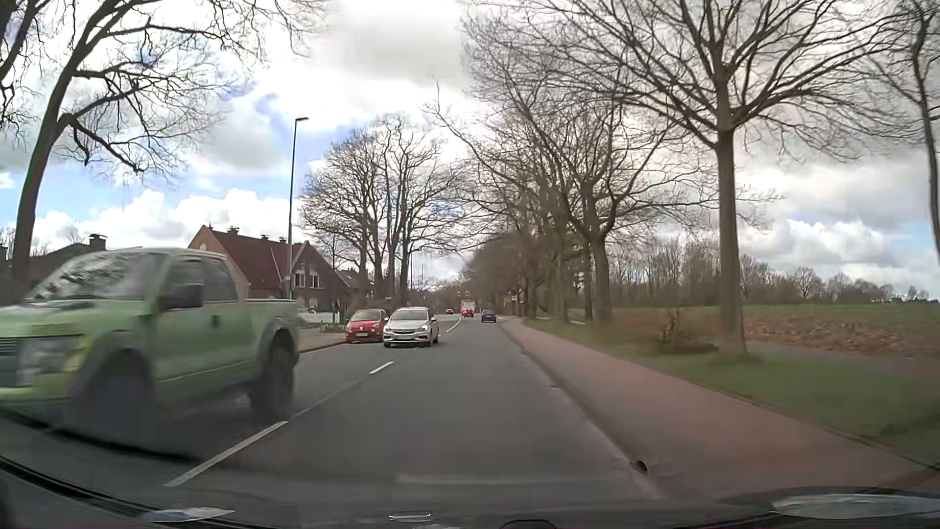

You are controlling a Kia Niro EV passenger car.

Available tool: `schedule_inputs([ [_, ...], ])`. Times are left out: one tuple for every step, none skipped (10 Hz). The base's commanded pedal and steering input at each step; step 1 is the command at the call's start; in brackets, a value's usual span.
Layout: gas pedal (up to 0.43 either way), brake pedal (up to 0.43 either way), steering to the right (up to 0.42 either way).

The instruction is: Follow the waypoints while adhering to traffic rules and regulations

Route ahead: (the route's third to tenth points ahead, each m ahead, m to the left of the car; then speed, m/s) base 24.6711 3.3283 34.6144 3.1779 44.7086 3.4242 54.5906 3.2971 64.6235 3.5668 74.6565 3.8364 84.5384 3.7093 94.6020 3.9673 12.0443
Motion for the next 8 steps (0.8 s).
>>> schedule_inputs([
  [0.197, 0.0, -0.008],
  [0.197, 0.0, -0.008],
  [0.197, 0.0, -0.008],
  [0.197, 0.0, -0.008],
  [0.197, 0.0, -0.008],
  [0.197, 0.0, -0.008],
  [0.197, 0.0, -0.006],
  [0.22, 0.0, -0.006],
])
